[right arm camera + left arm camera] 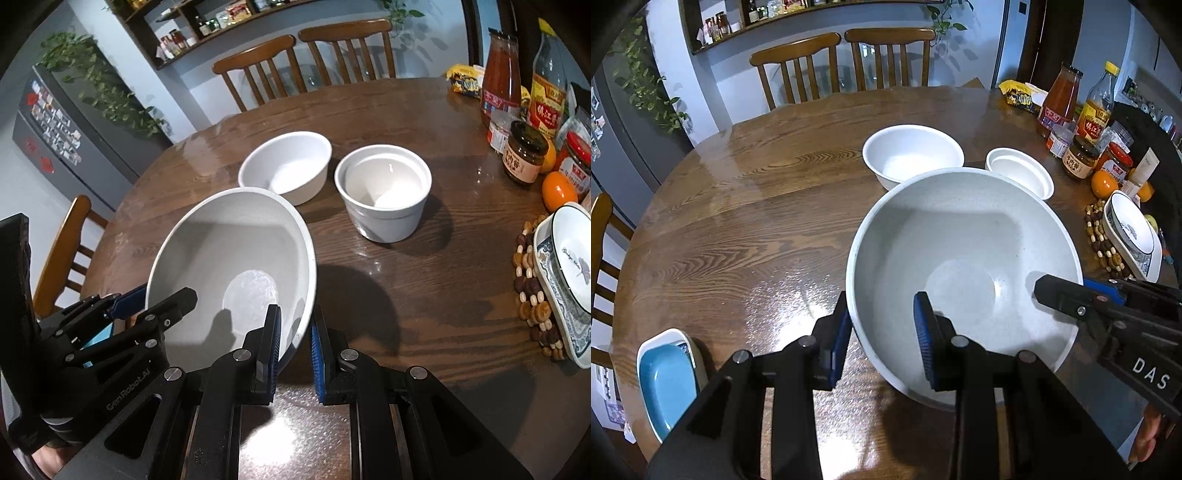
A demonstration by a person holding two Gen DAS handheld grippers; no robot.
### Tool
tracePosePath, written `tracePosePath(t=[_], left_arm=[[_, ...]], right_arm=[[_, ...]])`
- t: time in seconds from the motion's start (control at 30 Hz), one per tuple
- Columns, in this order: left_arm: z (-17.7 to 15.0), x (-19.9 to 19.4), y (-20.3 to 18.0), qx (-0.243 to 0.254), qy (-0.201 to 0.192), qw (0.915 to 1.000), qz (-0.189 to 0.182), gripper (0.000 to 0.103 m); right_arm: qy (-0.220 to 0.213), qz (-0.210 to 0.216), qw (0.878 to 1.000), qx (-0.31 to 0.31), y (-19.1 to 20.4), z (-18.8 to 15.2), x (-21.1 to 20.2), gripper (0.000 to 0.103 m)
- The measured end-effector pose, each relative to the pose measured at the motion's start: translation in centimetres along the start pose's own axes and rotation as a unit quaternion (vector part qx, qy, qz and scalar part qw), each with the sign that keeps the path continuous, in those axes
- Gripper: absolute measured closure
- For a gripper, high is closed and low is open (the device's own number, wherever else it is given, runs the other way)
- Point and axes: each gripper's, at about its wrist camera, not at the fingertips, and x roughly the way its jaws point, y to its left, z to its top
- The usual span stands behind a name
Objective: Organize plates and bowls
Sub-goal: 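Lift the large white bowl and carry it over the teal dish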
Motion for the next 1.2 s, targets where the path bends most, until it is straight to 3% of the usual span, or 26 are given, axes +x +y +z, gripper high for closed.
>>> tracePosePath(t=[0.6,1.2], left_arm=[[-2.7,-4.4,3.4,-0.038,-0.034,0.9986,0.015,0.073],[-6.1,-6.7,10.0,-0.104,-0.04,0.9918,0.063,0.073]], right_arm=[[-0.011,0.015,0.999,-0.045,4.9,-1.6,-1.9,0.086],[0.011,0.047,0.992,-0.114,12.6,-2.1,0.2,0.086]])
